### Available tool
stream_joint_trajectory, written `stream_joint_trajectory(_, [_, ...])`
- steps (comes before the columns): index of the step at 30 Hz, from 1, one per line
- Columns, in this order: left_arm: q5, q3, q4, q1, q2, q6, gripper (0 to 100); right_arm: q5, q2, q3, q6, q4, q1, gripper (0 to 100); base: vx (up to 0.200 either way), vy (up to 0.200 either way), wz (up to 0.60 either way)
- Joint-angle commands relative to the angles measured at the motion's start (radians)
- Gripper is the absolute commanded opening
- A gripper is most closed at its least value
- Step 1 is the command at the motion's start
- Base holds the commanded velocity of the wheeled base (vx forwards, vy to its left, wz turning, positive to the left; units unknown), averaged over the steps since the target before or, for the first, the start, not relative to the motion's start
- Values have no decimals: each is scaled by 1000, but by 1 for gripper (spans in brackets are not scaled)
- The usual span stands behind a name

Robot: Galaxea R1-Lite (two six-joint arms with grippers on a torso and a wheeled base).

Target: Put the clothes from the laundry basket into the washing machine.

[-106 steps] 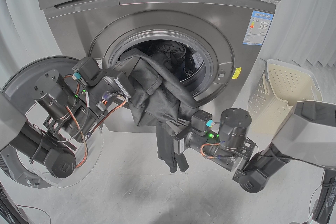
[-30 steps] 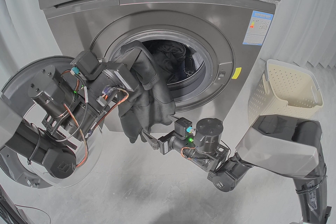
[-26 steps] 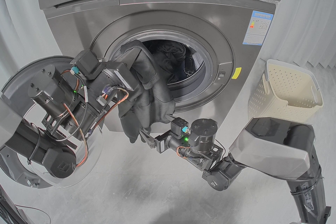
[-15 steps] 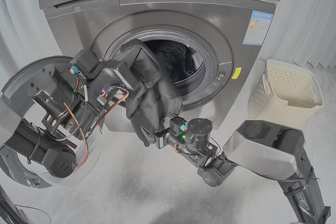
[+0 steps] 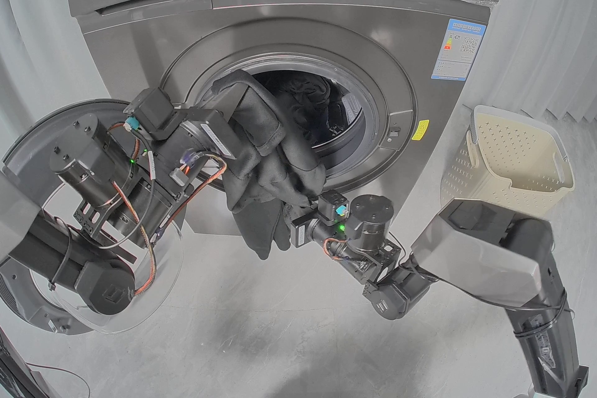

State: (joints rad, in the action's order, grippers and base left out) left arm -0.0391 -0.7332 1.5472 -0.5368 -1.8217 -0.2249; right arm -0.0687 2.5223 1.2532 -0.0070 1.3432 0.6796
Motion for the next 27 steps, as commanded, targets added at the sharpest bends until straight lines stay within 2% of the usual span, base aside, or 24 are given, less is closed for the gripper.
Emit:
stream_joint_trajectory(1, [-1,5,-1,1,-5,-1,0,4,-217,-189,-5,4,-5,0,0,0,0])
stream_joint_trajectory(5, [-2,20,-3,1,-7,-7,0,14,-401,-380,-21,1,-32,0,0,0,0])
stream_joint_trajectory(9, [-15,67,-6,-2,-7,-13,0,32,-554,-523,-22,2,-54,0,0,0,0])
stream_joint_trajectory(16, [-22,187,4,-12,7,-11,0,40,-714,-626,10,25,-55,0,0,0,0])
stream_joint_trajectory(17, [-22,206,5,-15,9,-13,100,40,-728,-633,19,36,-55,0,0,0,0])
stream_joint_trajectory(22, [-21,311,5,-22,-5,-8,100,37,-751,-617,39,67,-66,0,0,0,0])
stream_joint_trajectory(27, [-21,373,5,-18,-71,-8,100,33,-748,-543,53,73,-54,0,0,0,0])
